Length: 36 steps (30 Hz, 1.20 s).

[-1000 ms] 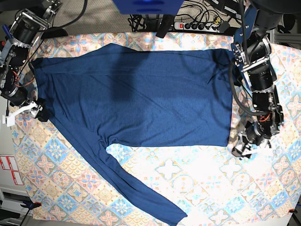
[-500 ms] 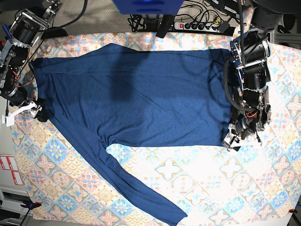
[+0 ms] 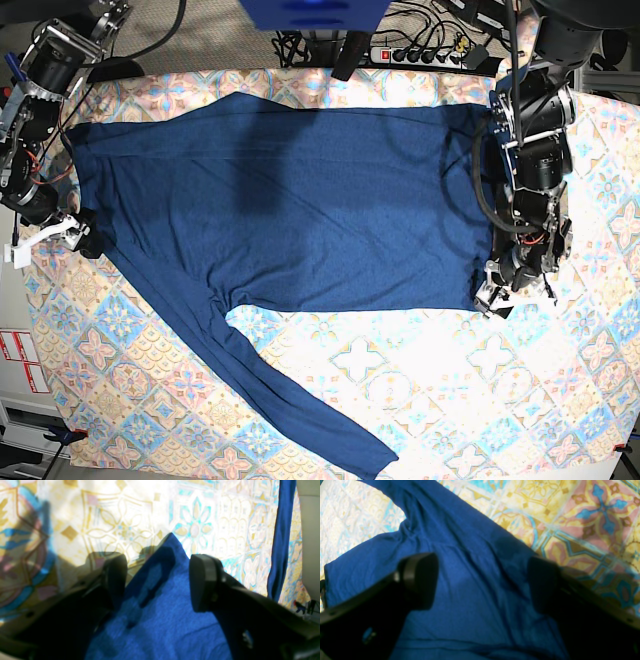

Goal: Fold the T-shirt properly
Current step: 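Move both grippers down to the shirt's side edges midway along the body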

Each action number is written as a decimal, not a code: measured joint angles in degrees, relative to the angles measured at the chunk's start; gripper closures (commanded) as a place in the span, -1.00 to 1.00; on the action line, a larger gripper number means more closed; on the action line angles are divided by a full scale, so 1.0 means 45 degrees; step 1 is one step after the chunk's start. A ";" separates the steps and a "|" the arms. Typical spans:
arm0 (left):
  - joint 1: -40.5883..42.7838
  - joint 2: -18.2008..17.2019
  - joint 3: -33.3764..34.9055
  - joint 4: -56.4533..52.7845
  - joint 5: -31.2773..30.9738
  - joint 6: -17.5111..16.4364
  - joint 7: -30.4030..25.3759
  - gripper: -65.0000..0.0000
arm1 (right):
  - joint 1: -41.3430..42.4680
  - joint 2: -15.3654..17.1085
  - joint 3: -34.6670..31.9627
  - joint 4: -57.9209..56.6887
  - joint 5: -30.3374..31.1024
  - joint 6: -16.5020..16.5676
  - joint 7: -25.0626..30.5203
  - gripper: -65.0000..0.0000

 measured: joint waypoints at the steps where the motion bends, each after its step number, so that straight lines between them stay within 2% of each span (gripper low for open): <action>1: 0.0078 0.0010 0.0335 0.0029 -0.0097 -0.0019 -0.0146 -0.18 | 0.0000 0.0000 0.0000 0.0000 -0.0010 0.0000 0.0000 -0.66; 6: 0.0146 0.0015 0.2200 0.0083 -0.0194 -0.0102 -0.0345 -0.16 | 0.0000 0.0000 0.0000 0.0000 0.0000 0.0000 0.0000 -0.66; 8: 0.0296 0.0029 0.2531 0.0194 -0.0170 -0.0044 -0.0476 -0.06 | -0.0005 0.0000 0.0000 0.0000 0.0005 0.0000 0.0000 -0.66; 15: 0.1069 0.0165 0.2720 0.1525 -0.0146 -0.0005 -0.0287 0.43 | -0.0010 0.0000 0.0000 0.0000 -0.0019 0.0000 -0.0005 -0.66; 17: 0.1039 0.0136 0.2715 0.1525 -0.0151 0.0010 0.0107 0.48 | 0.0000 0.0000 0.0000 0.0000 -0.0029 0.0000 -0.0005 -0.66; 22: 0.1049 0.0141 0.2720 0.1549 -0.0151 0.0005 0.0160 0.55 | 0.0024 -0.0005 -0.0024 0.0000 -0.0034 0.0000 -0.0005 -0.66; 24: 0.1054 0.0146 0.2720 0.1549 -0.0151 0.0015 0.0165 0.73 | 0.0024 0.0000 -0.0024 0.0000 -0.0024 0.0000 0.0000 -0.66; 26: 0.1093 0.0146 0.2715 0.1549 -0.0189 0.0010 0.0243 1.00 | 0.0029 -0.0005 -0.0024 0.0000 -0.0029 0.0000 0.0000 -0.66; 33: 0.1200 0.0146 0.2696 0.1627 -0.0243 0.0015 0.0316 1.00 | 0.0199 -0.0015 -0.0024 -0.0034 -0.0039 0.0000 -0.0078 -0.66; 36: 0.1957 0.0175 0.2696 0.2647 -0.0141 0.0107 0.0622 1.00 | 0.0656 0.0063 -0.0073 -0.0097 -0.0243 0.0000 0.0005 -0.66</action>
